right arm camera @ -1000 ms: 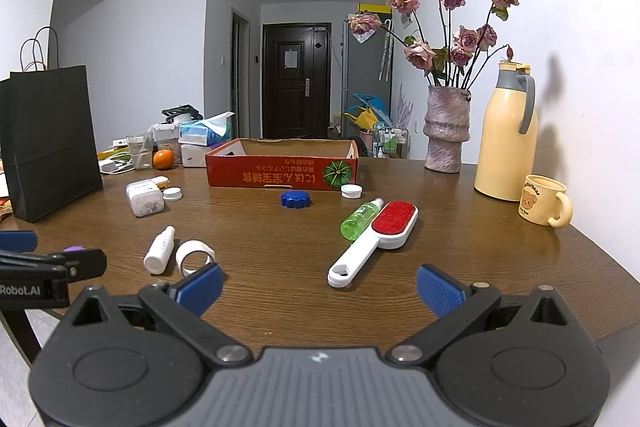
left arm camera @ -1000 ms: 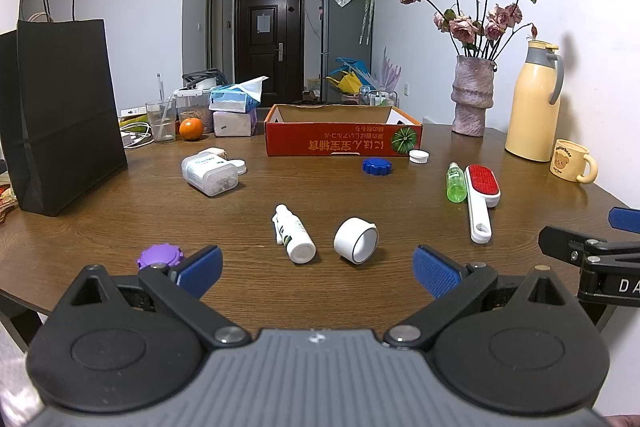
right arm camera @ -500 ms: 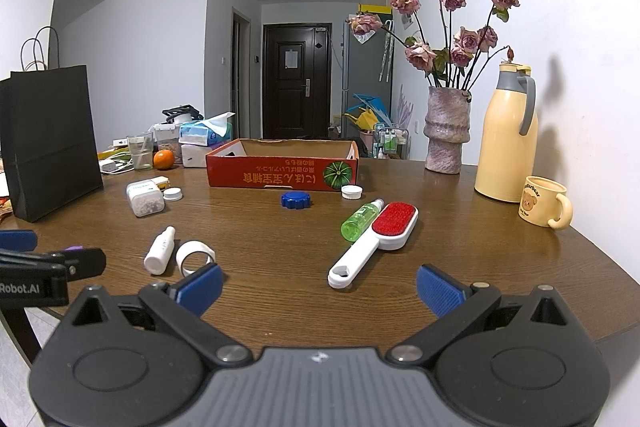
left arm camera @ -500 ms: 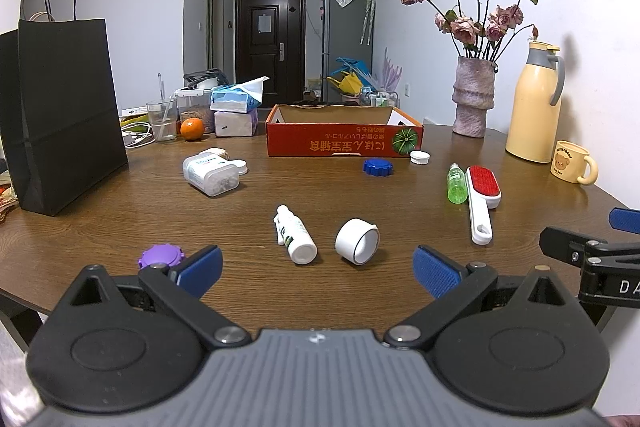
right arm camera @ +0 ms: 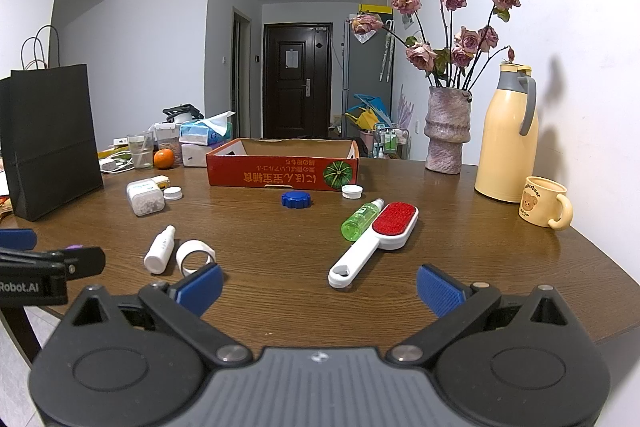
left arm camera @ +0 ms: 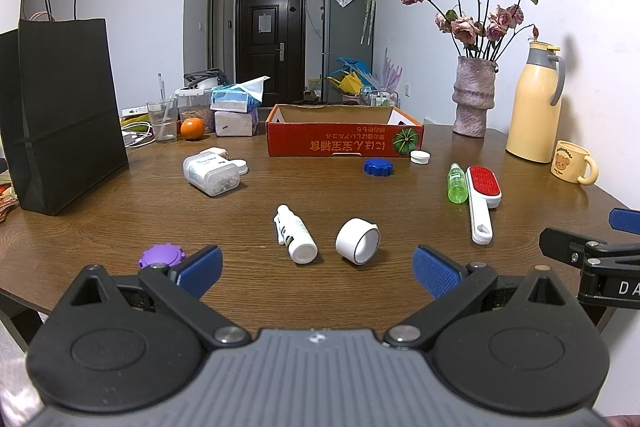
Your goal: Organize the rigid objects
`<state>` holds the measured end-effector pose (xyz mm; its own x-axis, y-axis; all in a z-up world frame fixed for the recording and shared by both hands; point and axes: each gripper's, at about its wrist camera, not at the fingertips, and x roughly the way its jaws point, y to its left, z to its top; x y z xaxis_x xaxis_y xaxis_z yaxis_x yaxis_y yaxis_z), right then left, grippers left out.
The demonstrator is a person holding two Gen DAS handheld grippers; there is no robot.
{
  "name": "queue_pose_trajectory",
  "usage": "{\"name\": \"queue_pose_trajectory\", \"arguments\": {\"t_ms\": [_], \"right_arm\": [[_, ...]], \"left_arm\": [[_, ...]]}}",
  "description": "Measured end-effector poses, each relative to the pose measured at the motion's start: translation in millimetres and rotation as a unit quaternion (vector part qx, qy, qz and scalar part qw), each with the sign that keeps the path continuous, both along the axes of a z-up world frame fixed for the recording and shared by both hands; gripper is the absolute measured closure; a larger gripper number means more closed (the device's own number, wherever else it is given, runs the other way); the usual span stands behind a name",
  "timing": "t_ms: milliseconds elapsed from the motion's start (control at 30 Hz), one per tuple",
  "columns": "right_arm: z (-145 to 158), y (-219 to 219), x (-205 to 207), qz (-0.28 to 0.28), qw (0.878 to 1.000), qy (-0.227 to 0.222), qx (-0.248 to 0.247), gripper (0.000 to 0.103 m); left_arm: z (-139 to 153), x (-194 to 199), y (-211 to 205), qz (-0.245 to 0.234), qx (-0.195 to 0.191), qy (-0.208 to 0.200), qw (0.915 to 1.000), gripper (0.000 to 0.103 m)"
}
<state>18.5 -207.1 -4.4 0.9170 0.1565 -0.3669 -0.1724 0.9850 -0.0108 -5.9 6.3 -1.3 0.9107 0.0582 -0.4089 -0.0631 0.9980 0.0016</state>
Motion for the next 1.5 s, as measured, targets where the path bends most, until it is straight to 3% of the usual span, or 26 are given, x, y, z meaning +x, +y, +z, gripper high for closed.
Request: {"name": "queue_pose_trajectory", "arguments": {"t_ms": [800,1500], "right_arm": [[-4.8,1.2,12.0,0.003,1.000,0.007,0.004,0.000],[-9.4,2.5,66.6,-0.016,0.999,0.035,-0.013,0.000]], "left_arm": [[-3.1,12.3,3.1,0.002,-0.007,0.010,0.9999,0.000],[-6.0,77.6,12.4,-0.014,-0.009,0.047,0.9988,0.000]]}}
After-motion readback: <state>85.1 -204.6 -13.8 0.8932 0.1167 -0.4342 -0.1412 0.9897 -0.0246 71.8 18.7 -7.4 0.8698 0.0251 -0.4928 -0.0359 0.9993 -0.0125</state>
